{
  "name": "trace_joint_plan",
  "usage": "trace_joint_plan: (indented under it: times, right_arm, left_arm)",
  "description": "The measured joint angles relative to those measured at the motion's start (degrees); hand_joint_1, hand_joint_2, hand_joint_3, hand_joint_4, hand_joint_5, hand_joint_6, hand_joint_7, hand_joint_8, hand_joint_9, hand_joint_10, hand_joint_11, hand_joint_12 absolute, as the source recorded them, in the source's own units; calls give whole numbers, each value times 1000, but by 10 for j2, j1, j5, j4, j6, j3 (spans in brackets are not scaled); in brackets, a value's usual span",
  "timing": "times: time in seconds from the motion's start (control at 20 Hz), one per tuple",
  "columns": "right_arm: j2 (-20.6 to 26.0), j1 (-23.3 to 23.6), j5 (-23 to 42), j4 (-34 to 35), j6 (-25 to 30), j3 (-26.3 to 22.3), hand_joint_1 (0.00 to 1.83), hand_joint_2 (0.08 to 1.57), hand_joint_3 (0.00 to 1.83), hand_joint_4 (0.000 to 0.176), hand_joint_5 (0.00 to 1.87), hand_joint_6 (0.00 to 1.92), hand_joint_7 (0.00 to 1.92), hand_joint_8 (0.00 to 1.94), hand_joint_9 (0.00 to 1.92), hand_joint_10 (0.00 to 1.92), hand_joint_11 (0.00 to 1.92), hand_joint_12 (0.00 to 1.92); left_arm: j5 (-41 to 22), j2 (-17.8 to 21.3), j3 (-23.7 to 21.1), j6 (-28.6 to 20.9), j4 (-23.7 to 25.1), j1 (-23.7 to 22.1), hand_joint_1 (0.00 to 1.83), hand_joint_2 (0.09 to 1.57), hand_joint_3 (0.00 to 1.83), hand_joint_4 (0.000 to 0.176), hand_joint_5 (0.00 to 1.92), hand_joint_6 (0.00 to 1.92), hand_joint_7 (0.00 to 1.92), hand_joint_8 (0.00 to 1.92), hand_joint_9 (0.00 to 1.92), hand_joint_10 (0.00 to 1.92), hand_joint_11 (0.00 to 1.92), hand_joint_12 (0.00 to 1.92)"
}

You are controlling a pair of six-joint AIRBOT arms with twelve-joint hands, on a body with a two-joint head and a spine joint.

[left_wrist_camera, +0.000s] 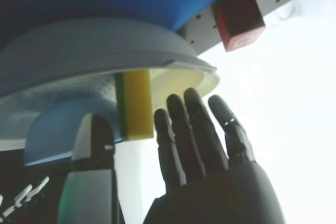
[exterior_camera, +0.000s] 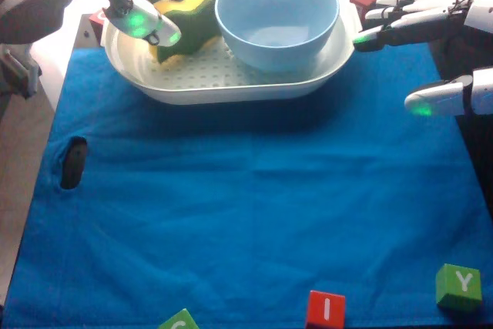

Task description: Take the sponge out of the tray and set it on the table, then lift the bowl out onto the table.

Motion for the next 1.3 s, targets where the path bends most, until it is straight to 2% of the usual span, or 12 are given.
trace_joint_plan:
  times: [0.1,0.25,0.45,0.65,0.7,0.8,0.9,0.95,1.05,1.15,1.25,1.3]
  right_arm:
    - [-1,0,1,0,0,0,554,1185,4,147,473,8,308,7,177,5,0,500]
    - [-1,0,0,0,3,0,453,1209,3,162,462,1,328,1,194,2,0,545]
    - [-5,0,-1,-1,7,0,497,1235,3,154,453,0,320,0,186,1,0,428]
    - [-5,0,-1,0,13,0,529,1242,1,134,454,0,310,0,179,0,0,377]
    - [-5,0,-1,0,13,-1,529,1242,1,134,454,0,310,0,179,0,0,377]
    - [-5,0,-1,0,13,-2,548,1244,1,112,462,3,312,3,169,4,8,342]
    - [-5,0,0,0,13,-4,568,1240,1,111,464,0,309,0,171,0,0,400]
    - [-5,0,-1,0,13,-6,590,1236,0,117,466,0,314,1,184,1,0,504]
    - [-5,0,0,0,14,-7,624,1237,0,107,469,1,325,4,192,3,0,514]
    - [-5,0,-1,2,14,-7,576,1254,5,122,462,0,327,2,201,4,0,515]
    - [-5,0,-1,7,14,-8,577,1259,2,110,460,0,307,0,187,0,0,468]
    - [-5,0,-1,8,14,-8,600,1263,2,107,461,0,315,2,191,1,0,386]
  left_arm:
    - [0,0,0,0,0,0,1112,1146,0,0,926,1048,624,1616,400,1793,101,1920]
    - [-2,7,-10,1,5,-5,1235,1166,0,0,966,754,831,1464,485,1665,96,1921]
    - [-33,40,-48,0,27,-20,1236,1173,0,0,955,766,829,1479,507,1652,72,1921]
    - [-61,105,-115,56,35,-50,1219,1145,1,0,967,845,897,1279,575,1096,112,1735]
    - [-74,118,-130,63,35,-51,1219,1145,1,0,967,845,897,1279,575,1096,112,1735]
    - [-104,158,-182,63,51,-49,1241,1119,0,0,1029,737,950,1224,905,1001,713,1558]
    - [-164,209,-252,63,72,-23,1234,1133,3,0,975,822,931,1259,923,998,780,1445]
    - [-202,252,-311,62,105,5,1237,1107,0,0,1033,750,989,1140,994,839,831,1339]
    - [-220,272,-335,47,126,18,1247,1088,0,0,1096,634,1016,1102,1005,818,810,1351]
    - [-287,305,-360,-24,159,57,1228,1098,0,0,1030,818,1012,1043,994,828,830,1380]
    - [-337,325,-375,-82,169,103,1264,1077,0,0,995,823,1139,897,1018,870,819,1385]
    - [-357,334,-388,-94,172,123,1290,1054,0,0,1058,661,1176,888,1034,944,857,1409]
